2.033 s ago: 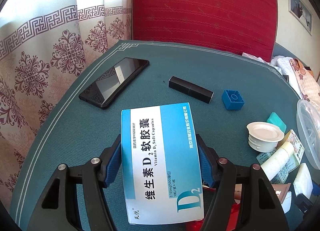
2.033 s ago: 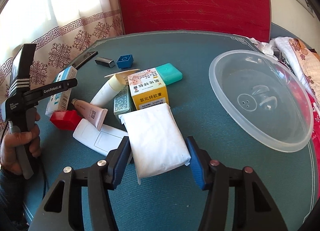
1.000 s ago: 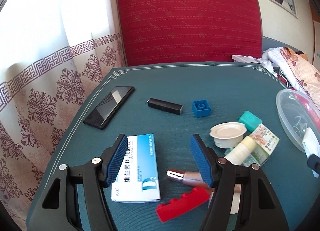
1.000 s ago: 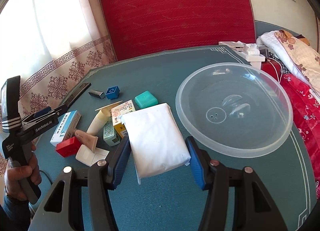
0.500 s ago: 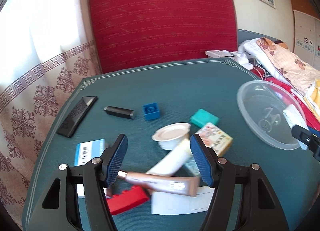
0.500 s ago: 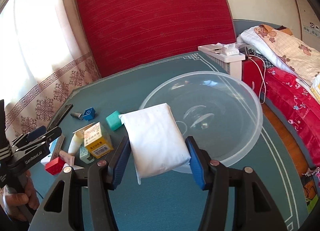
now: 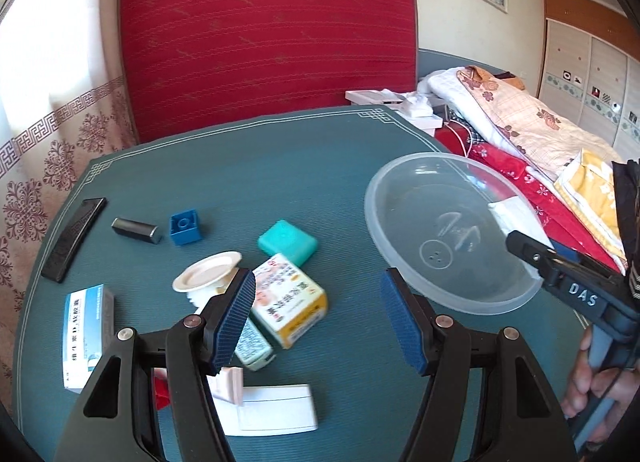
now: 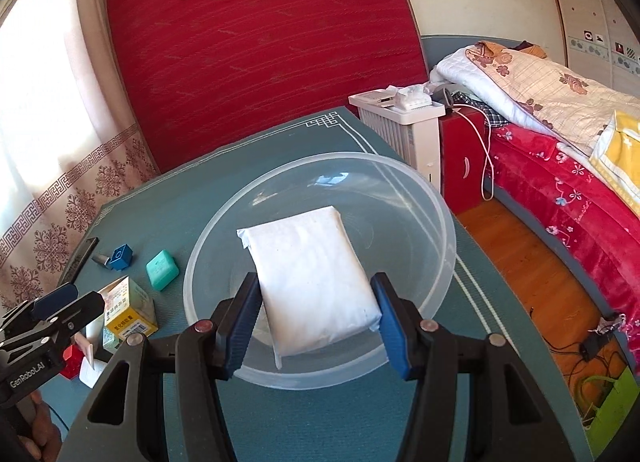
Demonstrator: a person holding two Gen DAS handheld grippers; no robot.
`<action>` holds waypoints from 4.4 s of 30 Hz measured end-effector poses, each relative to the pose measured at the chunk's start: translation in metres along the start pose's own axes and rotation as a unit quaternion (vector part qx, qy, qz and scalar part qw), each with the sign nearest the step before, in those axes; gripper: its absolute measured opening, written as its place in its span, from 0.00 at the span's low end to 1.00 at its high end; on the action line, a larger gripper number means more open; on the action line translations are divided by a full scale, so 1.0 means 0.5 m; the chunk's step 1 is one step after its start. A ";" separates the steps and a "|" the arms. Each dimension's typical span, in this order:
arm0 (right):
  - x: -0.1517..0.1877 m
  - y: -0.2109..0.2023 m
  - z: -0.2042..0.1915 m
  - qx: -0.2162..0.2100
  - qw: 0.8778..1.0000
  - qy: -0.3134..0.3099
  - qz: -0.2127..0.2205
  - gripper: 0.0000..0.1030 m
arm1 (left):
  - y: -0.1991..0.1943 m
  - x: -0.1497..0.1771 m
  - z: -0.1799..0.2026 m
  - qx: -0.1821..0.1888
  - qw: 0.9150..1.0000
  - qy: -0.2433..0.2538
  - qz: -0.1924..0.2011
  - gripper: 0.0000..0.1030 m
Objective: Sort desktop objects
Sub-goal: 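Carry the white packet into the clear bowl and open the right gripper while left holds box, then carry the vitamin box into the clear bowl and open the left gripper, then move the left gripper back to the table and grasp the white cream tube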
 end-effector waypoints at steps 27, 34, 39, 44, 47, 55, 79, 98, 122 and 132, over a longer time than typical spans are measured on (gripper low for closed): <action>0.020 0.005 -0.010 0.015 1.000 -0.010 0.014 0.79 | 0.016 0.177 -0.451 -0.182 0.966 -0.163 -0.084 0.79; 0.029 0.003 -0.019 0.013 1.000 -0.007 0.012 0.79 | 0.049 0.205 -0.474 -0.176 0.963 -0.166 -0.116 0.79; 0.027 0.001 -0.018 0.014 1.000 -0.007 0.015 0.79 | 0.070 0.224 -0.479 -0.173 0.962 -0.174 -0.124 0.79; 0.023 -0.004 -0.016 0.015 1.000 -0.005 0.021 0.79 | 0.057 0.216 -0.481 -0.176 0.961 -0.181 -0.112 0.66; 0.018 -0.007 -0.016 0.016 1.000 -0.007 0.026 0.79 | 0.042 0.197 -0.469 -0.174 0.963 -0.180 -0.097 0.66; 0.001 -0.019 -0.006 0.019 0.999 -0.007 0.039 0.79 | 0.028 0.098 -0.352 -0.130 0.980 -0.136 -0.061 0.66; -0.032 -0.043 0.055 0.033 0.998 0.015 0.056 0.79 | 0.117 -0.068 0.108 0.057 0.997 -0.013 -0.049 0.66; -0.014 -0.033 0.075 0.063 0.997 0.009 0.041 0.79 | 0.129 -0.077 0.147 0.072 0.996 0.009 -0.047 0.72; 0.020 -0.030 0.015 0.073 0.997 -0.022 0.016 0.79 | 0.055 -0.009 -0.014 0.010 0.999 -0.007 -0.039 0.72; 0.051 -0.022 -0.046 0.066 0.997 -0.038 0.003 0.79 | 0.034 0.030 -0.101 -0.008 0.998 -0.031 -0.045 0.72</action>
Point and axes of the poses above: each gripper's, at about its wrist camera, not at the fingertips, and y roughly the way its jaws point, z to its right, x to its underside, the point moved 10 cm from there along y, roughly the way its jaws point, and after that the axes turned 5 degrees about y, right-handed, at the moved point
